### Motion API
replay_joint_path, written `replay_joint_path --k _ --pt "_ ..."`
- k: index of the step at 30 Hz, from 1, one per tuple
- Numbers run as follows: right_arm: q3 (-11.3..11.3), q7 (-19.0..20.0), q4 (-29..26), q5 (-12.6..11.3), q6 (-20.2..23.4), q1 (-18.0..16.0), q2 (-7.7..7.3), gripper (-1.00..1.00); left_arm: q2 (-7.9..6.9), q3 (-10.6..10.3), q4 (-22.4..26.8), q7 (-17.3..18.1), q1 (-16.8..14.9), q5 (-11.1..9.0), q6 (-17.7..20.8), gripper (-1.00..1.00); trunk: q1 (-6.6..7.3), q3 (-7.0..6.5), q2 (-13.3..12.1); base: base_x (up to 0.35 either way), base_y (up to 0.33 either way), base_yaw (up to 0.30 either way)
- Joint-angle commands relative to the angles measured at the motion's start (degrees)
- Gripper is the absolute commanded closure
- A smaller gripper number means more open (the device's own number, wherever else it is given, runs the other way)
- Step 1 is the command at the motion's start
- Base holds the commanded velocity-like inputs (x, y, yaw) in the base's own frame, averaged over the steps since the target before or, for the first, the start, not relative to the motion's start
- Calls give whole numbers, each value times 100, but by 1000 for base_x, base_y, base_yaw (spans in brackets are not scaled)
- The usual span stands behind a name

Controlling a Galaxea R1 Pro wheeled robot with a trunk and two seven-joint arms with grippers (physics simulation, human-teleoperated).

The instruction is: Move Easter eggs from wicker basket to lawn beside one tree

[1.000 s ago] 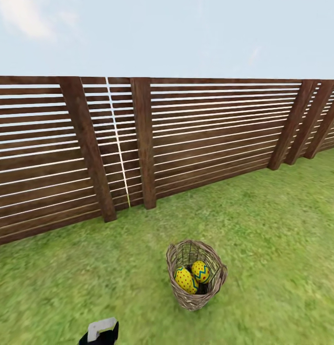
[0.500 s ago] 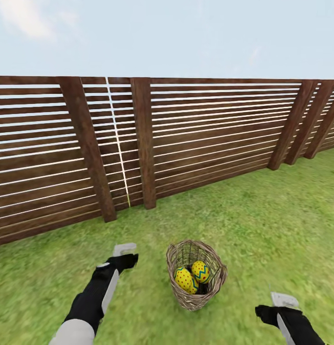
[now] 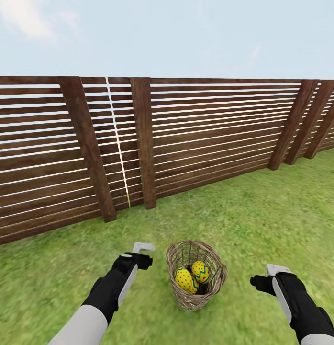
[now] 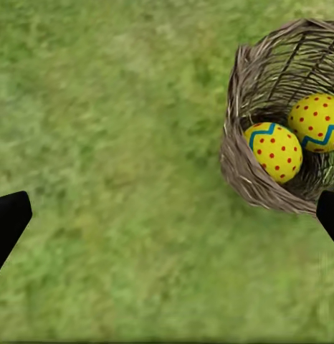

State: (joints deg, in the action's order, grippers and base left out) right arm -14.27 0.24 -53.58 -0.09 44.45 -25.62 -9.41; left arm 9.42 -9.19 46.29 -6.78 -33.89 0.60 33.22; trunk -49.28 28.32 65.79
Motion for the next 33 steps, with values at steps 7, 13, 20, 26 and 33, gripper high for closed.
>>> replay_joint_path --k 7,13,20,26,33 --pt "-505 -9 12 5 28 -5 53 -100 -25 -19 31 -26 -4 -963 -8 -100 0 18 4 0 0 6" --pt "-514 -24 24 -4 29 2 78 -100 -41 -24 19 -17 -4 -1590 -124 -100 0 67 4 0 0 64" --pt "-509 -24 40 10 29 3 85 -100 -43 -32 20 -25 -4 -1581 -158 -100 0 127 4 0 0 72" --pt "-516 -11 51 24 31 4 69 -100 -42 -41 5 -25 -4 -1571 -161 -100 0 179 4 0 0 79" --pt "-549 19 66 -7 37 4 13 -100 -45 -40 5 -25 -4 -1568 -167 -100 0 239 4 110 0 79"
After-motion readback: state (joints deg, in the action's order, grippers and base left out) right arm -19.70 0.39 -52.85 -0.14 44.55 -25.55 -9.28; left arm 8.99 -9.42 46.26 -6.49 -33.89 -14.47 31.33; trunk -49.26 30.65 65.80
